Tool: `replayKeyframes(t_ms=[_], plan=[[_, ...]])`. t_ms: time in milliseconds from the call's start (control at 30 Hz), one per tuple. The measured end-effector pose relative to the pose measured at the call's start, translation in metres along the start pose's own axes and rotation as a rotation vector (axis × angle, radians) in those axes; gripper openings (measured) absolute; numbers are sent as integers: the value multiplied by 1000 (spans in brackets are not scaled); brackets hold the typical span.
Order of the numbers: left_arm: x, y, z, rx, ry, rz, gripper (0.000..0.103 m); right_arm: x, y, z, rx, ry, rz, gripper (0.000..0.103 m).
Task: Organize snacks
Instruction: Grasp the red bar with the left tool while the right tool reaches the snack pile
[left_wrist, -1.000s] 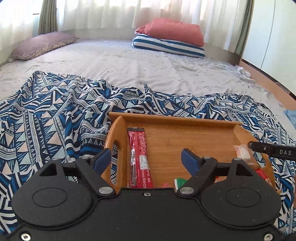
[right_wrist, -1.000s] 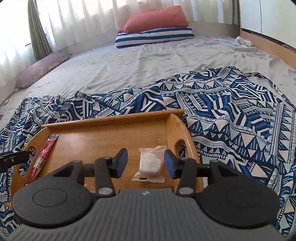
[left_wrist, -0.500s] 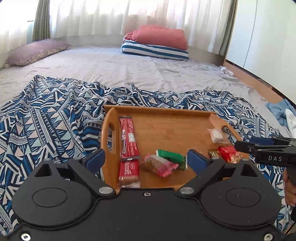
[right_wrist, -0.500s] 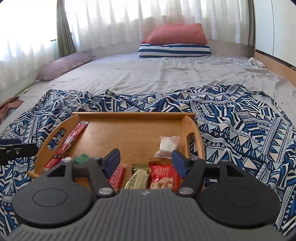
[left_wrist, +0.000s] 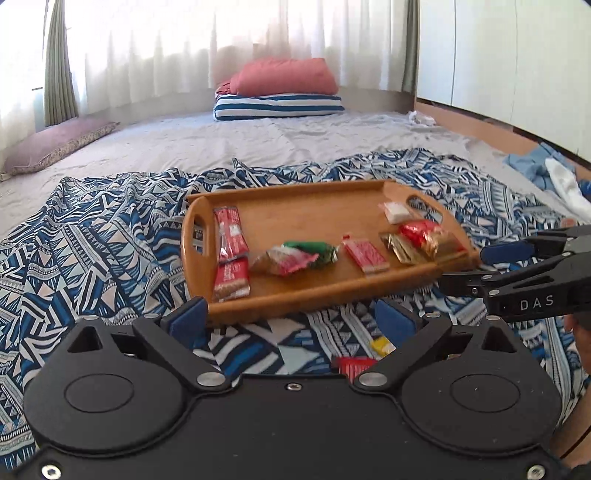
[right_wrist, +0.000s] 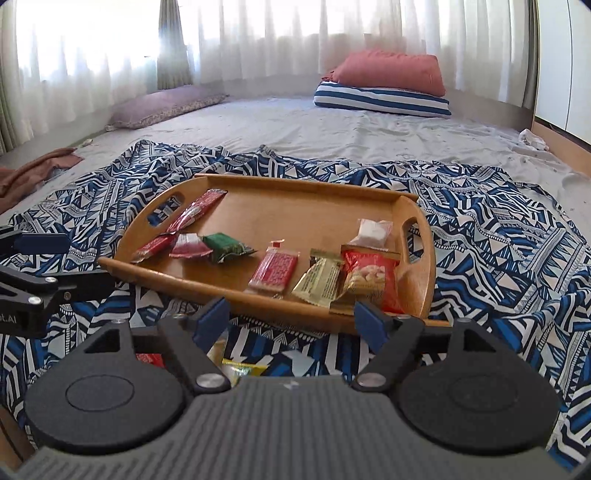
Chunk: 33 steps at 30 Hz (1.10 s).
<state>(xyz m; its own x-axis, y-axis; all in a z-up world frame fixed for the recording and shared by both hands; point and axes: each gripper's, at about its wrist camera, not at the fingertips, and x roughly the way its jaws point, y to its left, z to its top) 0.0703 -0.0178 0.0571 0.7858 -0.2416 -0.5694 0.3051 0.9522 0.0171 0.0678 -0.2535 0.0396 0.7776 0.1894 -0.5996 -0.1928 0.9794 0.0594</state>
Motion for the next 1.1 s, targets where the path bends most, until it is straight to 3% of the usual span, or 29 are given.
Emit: replayKeyframes(t_ms=[233, 400, 667, 1100], plan=[[-8, -7, -17, -4, 34, -25, 97, -6, 7, -25, -14, 26, 3, 87], [-21, -12, -13, 11, 40, -12, 97, -8, 10, -32, -20, 32, 1, 87], [-45, -9, -2, -45, 38, -44, 97, -14, 13, -37, -19, 18, 15, 89], [-29, -13, -31, -22, 83, 24, 95, -22, 23, -49, -79, 12, 8, 89]])
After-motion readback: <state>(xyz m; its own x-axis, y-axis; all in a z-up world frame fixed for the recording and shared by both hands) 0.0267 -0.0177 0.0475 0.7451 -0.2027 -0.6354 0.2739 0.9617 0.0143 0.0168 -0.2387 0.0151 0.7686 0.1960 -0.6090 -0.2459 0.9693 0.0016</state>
